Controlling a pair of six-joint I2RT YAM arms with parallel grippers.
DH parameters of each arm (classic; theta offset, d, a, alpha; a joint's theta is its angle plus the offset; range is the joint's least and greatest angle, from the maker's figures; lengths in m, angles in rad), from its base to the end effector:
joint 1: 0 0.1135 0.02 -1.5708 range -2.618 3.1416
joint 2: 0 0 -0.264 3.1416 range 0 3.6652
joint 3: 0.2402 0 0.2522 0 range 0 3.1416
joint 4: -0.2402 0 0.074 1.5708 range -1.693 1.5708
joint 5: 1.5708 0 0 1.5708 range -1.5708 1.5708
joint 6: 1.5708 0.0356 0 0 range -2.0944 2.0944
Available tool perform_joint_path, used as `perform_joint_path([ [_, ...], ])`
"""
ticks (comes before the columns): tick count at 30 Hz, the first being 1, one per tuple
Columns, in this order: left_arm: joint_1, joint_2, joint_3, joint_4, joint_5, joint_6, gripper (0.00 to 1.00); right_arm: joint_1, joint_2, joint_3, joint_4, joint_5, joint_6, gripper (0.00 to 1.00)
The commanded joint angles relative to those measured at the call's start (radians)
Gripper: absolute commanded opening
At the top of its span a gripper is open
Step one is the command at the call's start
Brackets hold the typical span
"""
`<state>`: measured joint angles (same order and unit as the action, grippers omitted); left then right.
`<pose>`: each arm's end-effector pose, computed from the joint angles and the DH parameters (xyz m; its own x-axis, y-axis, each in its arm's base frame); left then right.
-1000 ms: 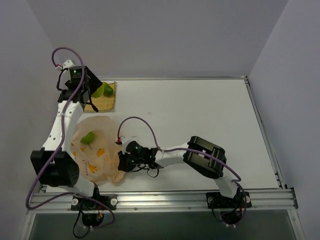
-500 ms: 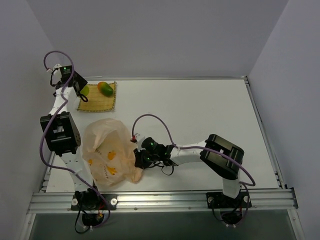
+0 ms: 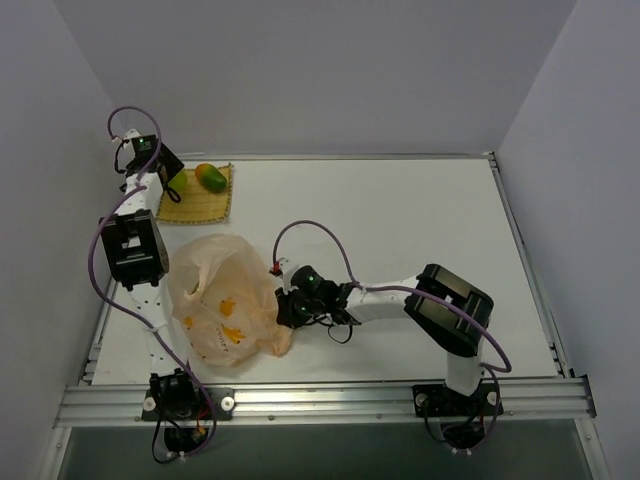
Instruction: Take the fake fruits out of the plastic bag
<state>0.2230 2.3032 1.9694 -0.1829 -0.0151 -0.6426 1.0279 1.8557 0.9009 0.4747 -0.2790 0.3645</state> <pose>0.5293 0.1206 0.2321 -0.2455 -0.6701 -0.7005 -0.4760 0.7128 -0.5151 0.1883 0.3310 0.1516 -0.5613 -0.2670 -0.7833 -0.8019 0.4096 0.4350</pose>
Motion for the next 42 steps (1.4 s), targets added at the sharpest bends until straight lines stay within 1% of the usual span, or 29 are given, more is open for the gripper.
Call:
perform_joint_path([
  [1,0.004,0.015,0.074,0.059,0.015,0.031,0.29,-0.022,-0.035,0.004,-0.080,0.029,-0.019,0.00],
  [3,0.007,0.030,0.083,0.062,0.009,0.029,0.32,-0.026,-0.038,0.019,-0.094,0.038,-0.019,0.00],
  [4,0.006,0.044,0.083,0.066,0.009,0.027,0.44,-0.029,-0.039,0.023,-0.102,0.049,-0.019,0.00],
  [6,0.006,0.050,0.080,0.071,0.015,0.026,0.57,-0.029,-0.043,0.029,-0.102,0.054,-0.015,0.00],
  [7,0.006,0.044,0.074,0.077,0.015,0.023,0.69,-0.031,-0.043,0.032,-0.104,0.058,-0.013,0.00],
  [10,0.009,-0.006,0.031,0.100,0.015,0.009,0.85,-0.031,-0.032,0.050,-0.104,0.061,-0.012,0.00],
  [11,0.010,-0.028,0.020,0.103,0.014,-0.002,0.93,-0.031,-0.027,0.056,-0.104,0.064,-0.013,0.00],
  [13,0.013,-0.106,-0.025,0.123,0.015,-0.011,0.97,-0.032,-0.020,0.070,-0.102,0.066,-0.024,0.00],
  [17,0.012,-0.287,-0.136,0.132,0.015,-0.035,0.95,-0.034,-0.016,0.096,-0.102,0.073,-0.048,0.00],
  [18,0.010,-0.376,-0.168,0.129,0.015,-0.046,0.95,-0.035,-0.015,0.102,-0.102,0.070,-0.055,0.00],
  [20,0.003,-0.470,-0.271,0.093,0.015,-0.089,0.99,-0.041,-0.004,0.134,-0.107,0.075,-0.049,0.00],
  [21,-0.004,-0.575,-0.314,0.074,0.015,-0.110,0.87,-0.049,-0.003,0.145,-0.107,0.074,-0.044,0.00],
  [22,-0.011,-0.632,-0.363,0.048,0.015,-0.132,0.79,-0.051,0.000,0.156,-0.105,0.072,-0.033,0.00],
  [23,-0.022,-0.698,-0.488,0.043,0.015,-0.164,0.72,-0.054,0.007,0.180,-0.105,0.075,-0.029,0.00],
  [24,-0.058,-0.838,-0.554,0.039,0.015,-0.173,0.56,-0.055,0.010,0.191,-0.105,0.080,-0.026,0.00],
  [25,-0.085,-0.910,-0.620,0.014,0.015,-0.175,0.43,-0.057,0.014,0.203,-0.102,0.086,-0.019,0.00],
  [26,-0.115,-0.988,-0.683,-0.007,-0.034,-0.166,0.33,-0.057,0.020,0.223,-0.100,0.086,-0.013,0.00],
  [27,-0.181,-1.136,-0.786,-0.039,-0.077,-0.152,0.19,-0.057,0.022,0.228,-0.096,0.083,-0.010,0.00],
  [28,-0.210,-1.207,-0.828,-0.126,-0.124,-0.129,0.13,-0.057,0.025,0.233,-0.076,0.072,-0.009,0.00],
  [29,-0.261,-1.346,-0.907,-0.171,-0.203,-0.124,0.08,-0.057,0.028,0.240,-0.067,0.070,-0.010,0.00],
  [30,-0.314,-1.413,-0.938,-0.266,-0.229,-0.120,0.03,-0.058,0.034,0.248,-0.056,0.067,-0.012,0.00],
  [31,-0.341,-1.471,-0.964,-0.318,-0.247,-0.124,0.02,-0.058,0.049,0.259,-0.056,0.067,-0.015,0.00],
  [32,-0.362,-1.580,-0.986,-0.379,-0.279,-0.127,0.02,-0.058,0.056,0.283,-0.057,0.067,-0.018,0.00],
  [33,-0.404,-1.629,-1.018,-0.483,-0.286,-0.138,0.02,-0.057,0.065,0.292,-0.051,0.066,-0.018,0.00],
  [35,-0.431,-1.727,-1.037,-0.573,-0.269,-0.143,0.02,-0.055,0.082,0.315,-0.042,0.063,-0.009,0.00],
  [36,-0.442,-1.746,-1.038,-0.657,-0.260,-0.153,0.02,-0.055,0.086,0.320,-0.039,0.063,-0.006,0.00],
  [38,-0.444,-1.771,-1.055,-0.678,-0.223,-0.152,0.02,-0.054,0.089,0.331,-0.039,0.063,-0.001,0.00],
  [40,-0.445,-1.743,-1.070,-0.650,-0.186,-0.152,0.02,-0.051,0.086,0.336,-0.033,0.064,0.002,0.00],
  [42,-0.448,-1.656,-1.074,-0.545,-0.128,-0.146,0.02,-0.048,0.083,0.332,-0.028,0.070,0.007,0.00],
])
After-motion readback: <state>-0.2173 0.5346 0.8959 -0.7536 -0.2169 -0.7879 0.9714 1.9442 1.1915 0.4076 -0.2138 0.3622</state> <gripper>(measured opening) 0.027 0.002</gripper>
